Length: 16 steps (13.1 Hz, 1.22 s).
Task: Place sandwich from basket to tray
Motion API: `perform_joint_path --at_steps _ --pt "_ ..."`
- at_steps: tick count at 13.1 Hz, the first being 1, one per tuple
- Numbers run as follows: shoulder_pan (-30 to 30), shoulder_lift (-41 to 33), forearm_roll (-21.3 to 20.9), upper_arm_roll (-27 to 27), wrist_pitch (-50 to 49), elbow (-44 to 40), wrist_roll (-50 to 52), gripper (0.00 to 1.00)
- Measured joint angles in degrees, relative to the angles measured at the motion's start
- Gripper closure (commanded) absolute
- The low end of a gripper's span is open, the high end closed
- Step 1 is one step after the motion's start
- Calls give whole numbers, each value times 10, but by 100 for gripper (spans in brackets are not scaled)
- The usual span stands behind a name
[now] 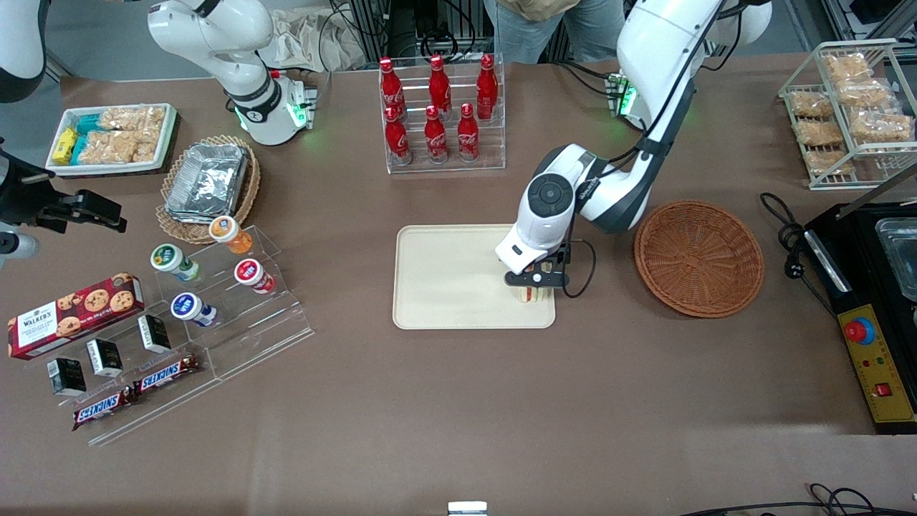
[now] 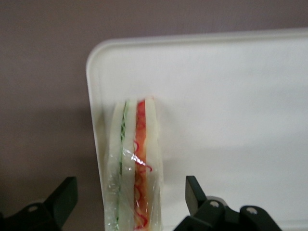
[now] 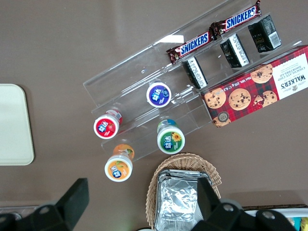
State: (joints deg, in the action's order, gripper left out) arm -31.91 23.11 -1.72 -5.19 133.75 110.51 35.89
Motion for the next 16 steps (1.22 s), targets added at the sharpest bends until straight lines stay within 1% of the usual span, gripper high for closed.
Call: perform_joint_path --at_steps 1,3,5,6,8,11,16 --pt "4 -22 0 7 -8 -4 4 1" --pt "30 -66 0 13 -75 -29 4 0" --pt "62 -88 0 14 -150 -73 -11 1" --pt "78 -91 2 15 -171 -92 -21 1" --pt "105 -91 12 15 -195 -116 -45 1" --pt "152 -102 17 16 -214 -139 -65 1" --pt "232 -159 24 17 -287 -147 -142 0"
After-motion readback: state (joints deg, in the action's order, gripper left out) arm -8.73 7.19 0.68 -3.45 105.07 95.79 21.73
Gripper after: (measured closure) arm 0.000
